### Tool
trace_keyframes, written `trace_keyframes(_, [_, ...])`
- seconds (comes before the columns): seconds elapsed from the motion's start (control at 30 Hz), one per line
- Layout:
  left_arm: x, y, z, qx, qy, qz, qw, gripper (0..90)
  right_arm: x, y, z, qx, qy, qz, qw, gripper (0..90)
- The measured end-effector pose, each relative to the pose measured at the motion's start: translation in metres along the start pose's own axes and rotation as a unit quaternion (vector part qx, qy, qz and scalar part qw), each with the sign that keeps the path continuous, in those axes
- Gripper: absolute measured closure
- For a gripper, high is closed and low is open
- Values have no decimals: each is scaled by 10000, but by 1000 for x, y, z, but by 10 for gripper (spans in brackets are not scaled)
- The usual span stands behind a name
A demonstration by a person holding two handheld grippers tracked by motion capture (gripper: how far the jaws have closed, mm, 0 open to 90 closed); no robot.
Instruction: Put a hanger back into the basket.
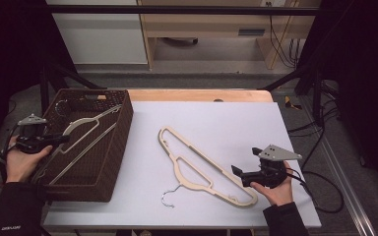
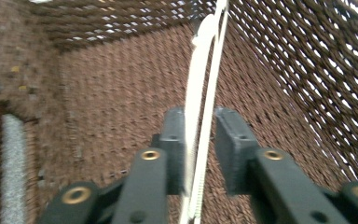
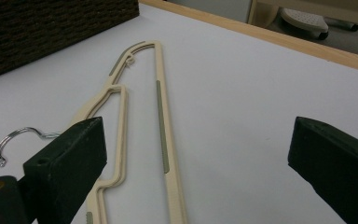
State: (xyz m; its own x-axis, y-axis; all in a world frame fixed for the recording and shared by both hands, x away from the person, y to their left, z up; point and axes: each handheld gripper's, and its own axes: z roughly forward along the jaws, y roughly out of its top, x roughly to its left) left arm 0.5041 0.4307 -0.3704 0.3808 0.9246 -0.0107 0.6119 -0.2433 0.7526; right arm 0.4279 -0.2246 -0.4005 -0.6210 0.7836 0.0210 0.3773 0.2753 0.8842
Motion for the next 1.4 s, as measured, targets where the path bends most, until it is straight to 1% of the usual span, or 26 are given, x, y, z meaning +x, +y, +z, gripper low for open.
trace_keyframes(0.07, [1,-1,-5,-92,87,-44,9999,624,0,0,0,-3,15,4,10000,46])
trace_keyframes(0.13, [1,-2,-13,-257,108,-80,9996,596,0,0,-1,-1,10,8,10000,46])
trace_keyframes(0.17, [1,-2,-15,-285,125,-81,9995,570,0,0,-1,-3,7,-5,10000,46])
trace_keyframes(0.23, [-3,-1,-22,-385,99,-81,9992,540,0,0,-1,-11,-16,-23,10000,46])
trace_keyframes(0.27, [-5,-1,-25,-398,97,-65,9991,529,0,0,-1,-11,-8,-12,10000,46])
trace_keyframes(0.3, [-8,0,-27,-504,114,-37,9987,510,0,0,-1,-13,3,-17,10000,46])
trace_keyframes(0.33, [-12,1,-30,-568,64,-36,9984,485,0,0,-1,-17,-6,-20,10000,46])
trace_keyframes(0.4, [-20,3,-37,-760,-11,-3,9971,426,0,0,-2,-31,-21,-12,10000,46])
trace_keyframes(0.47, [-31,5,-41,-944,-142,36,9954,389,-1,0,-3,-51,-17,-28,10000,46])
trace_keyframes(0.5, [-38,6,-43,-1034,-181,96,9944,369,-1,0,-4,-58,-15,-27,10000,45])
trace_keyframes(0.53, [-43,7,-44,-1084,-216,138,9938,343,-1,0,-4,-70,-27,-37,10000,43])
trace_keyframes(0.63, [-62,10,-47,-1298,-391,266,9904,295,0,1,-5,-103,-45,-60,9999,41])
trace_keyframes(0.67, [-70,11,-48,-1374,-473,323,9889,281,0,1,-6,-109,-51,-67,9999,41])
trace_keyframes(0.73, [-81,13,-48,-1465,-562,391,9868,250,1,2,-7,-126,-62,-95,9999,42])
trace_keyframes(0.8, [-94,14,-48,-1527,-663,484,9849,230,1,2,-8,-137,-60,-131,9998,43])
trace_keyframes(0.9, [-111,16,-46,-1561,-796,595,9827,201,3,3,-8,-153,-39,-169,9997,46])
trace_keyframes(0.97, [-120,16,-45,-1612,-894,633,9808,182,3,3,-8,-162,7,-165,9997,45])
trace_keyframes(1.0, [-127,16,-44,-1664,-972,621,9793,178,4,3,-8,-153,11,-169,9997,46])
trace_keyframes(1.03, [-131,16,-43,-1672,-1022,653,9784,168,4,3,-8,-151,32,-162,9997,46])
trace_keyframes(1.07, [-137,15,-42,-1699,-1113,671,9768,162,4,3,-8,-152,62,-160,9997,47])
trace_keyframes(1.1, [-141,14,-40,-1704,-1149,689,9762,156,4,3,-8,-159,75,-154,9997,47])
trace_keyframes(1.13, [-147,13,-38,-1728,-1195,709,9751,151,4,3,-8,-151,75,-165,9997,48])
trace_keyframes(1.23, [-158,9,-33,-1723,-1325,742,9733,144,5,2,-8,-162,146,-143,9997,47])
trace_keyframes(1.27, [-163,8,-30,-1675,-1348,786,9734,144,5,2,-8,-162,160,-129,9997,46])
trace_keyframes(1.33, [-168,7,-26,-1683,-1367,804,9729,144,6,2,-8,-177,194,-111,9996,43])
trace_keyframes(1.4, [-173,5,-22,-1632,-1427,821,9728,142,6,2,-8,-171,212,-104,9996,45])
